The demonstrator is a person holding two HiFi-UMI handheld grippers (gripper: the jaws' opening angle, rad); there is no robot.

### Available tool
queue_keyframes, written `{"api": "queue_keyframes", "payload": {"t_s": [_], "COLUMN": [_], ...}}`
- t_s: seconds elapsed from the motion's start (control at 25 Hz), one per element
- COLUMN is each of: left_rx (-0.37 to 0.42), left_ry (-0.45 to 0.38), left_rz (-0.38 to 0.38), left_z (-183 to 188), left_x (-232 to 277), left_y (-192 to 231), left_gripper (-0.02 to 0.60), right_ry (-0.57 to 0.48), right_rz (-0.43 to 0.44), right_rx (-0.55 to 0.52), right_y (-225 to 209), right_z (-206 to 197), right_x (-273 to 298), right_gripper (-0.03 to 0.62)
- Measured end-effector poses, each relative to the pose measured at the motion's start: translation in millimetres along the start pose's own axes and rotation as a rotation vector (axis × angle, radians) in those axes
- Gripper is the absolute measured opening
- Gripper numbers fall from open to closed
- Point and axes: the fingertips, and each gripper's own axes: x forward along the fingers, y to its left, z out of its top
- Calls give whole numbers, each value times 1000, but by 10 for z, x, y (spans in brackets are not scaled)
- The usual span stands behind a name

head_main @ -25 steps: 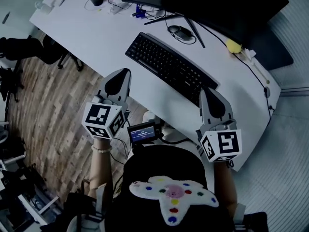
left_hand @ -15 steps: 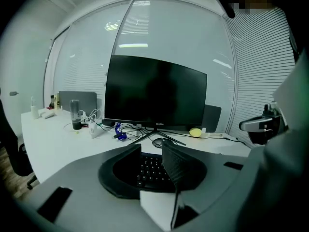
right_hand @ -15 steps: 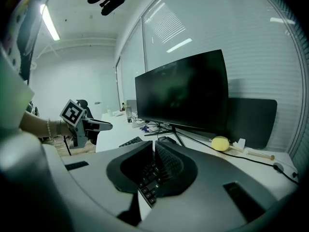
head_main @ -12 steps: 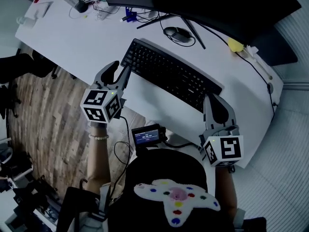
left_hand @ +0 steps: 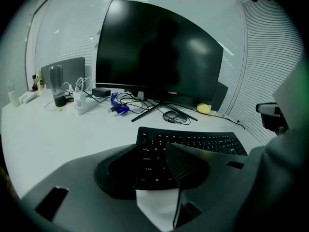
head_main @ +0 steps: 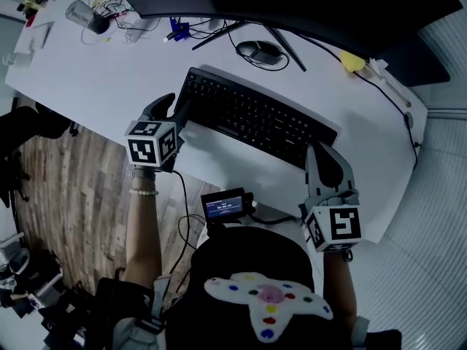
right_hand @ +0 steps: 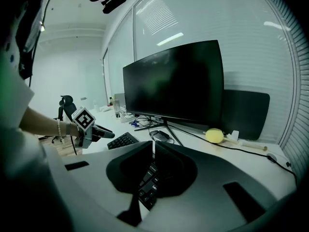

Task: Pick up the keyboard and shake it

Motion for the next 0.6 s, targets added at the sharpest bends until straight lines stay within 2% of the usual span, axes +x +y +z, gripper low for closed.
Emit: {"api": "queue_keyframes", "payload": {"t_s": [0.36, 0.6], "left_rx": [-10, -18], "left_ry": [98, 128], "left_rz": [-19, -25], "left_z": [-127, -163], "left_x": [328, 399], "left_y": [174, 232], "left_gripper": [216, 225], "right_ry": [22, 30], "right_rz": [-40, -63], "right_rx": [15, 46], "right_y": [-31, -36], "right_z": [-88, -89], "right_x": [94, 127], "right_gripper": [41, 41]}}
